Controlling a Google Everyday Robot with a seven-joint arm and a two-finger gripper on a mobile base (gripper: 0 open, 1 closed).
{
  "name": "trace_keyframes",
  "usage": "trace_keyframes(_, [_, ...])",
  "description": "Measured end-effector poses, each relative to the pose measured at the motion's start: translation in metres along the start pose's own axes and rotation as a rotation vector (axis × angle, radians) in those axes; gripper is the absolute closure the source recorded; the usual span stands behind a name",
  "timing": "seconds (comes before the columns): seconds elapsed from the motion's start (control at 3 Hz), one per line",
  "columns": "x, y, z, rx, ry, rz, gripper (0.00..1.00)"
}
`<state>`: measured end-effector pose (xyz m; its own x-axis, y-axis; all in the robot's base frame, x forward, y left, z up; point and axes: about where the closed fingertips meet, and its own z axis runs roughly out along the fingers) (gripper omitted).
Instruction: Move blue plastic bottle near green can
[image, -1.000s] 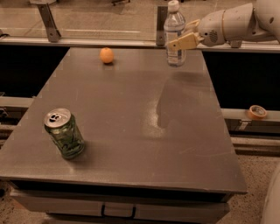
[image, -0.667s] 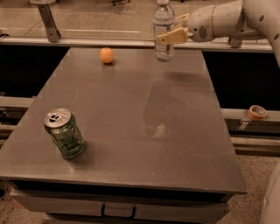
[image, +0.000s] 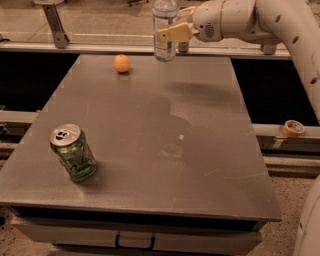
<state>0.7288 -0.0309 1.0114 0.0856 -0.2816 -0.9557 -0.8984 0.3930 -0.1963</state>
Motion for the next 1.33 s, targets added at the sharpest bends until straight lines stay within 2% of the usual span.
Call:
trace_keyframes(0.33, [0.0, 0.003, 0.003, -0.014, -0.016, 0.02, 1.0])
trace_keyframes(0.67, [-0.021, 0.027, 0.0, -0.032, -0.105, 0.079, 1.0])
trace_keyframes(1.0, [-0.043, 0.088, 0.011, -0.109, -0.212, 0.172, 1.0])
trace_keyframes(1.33, [-0.037, 0.167, 0.032, -0.243, -0.192, 0.221, 1.0])
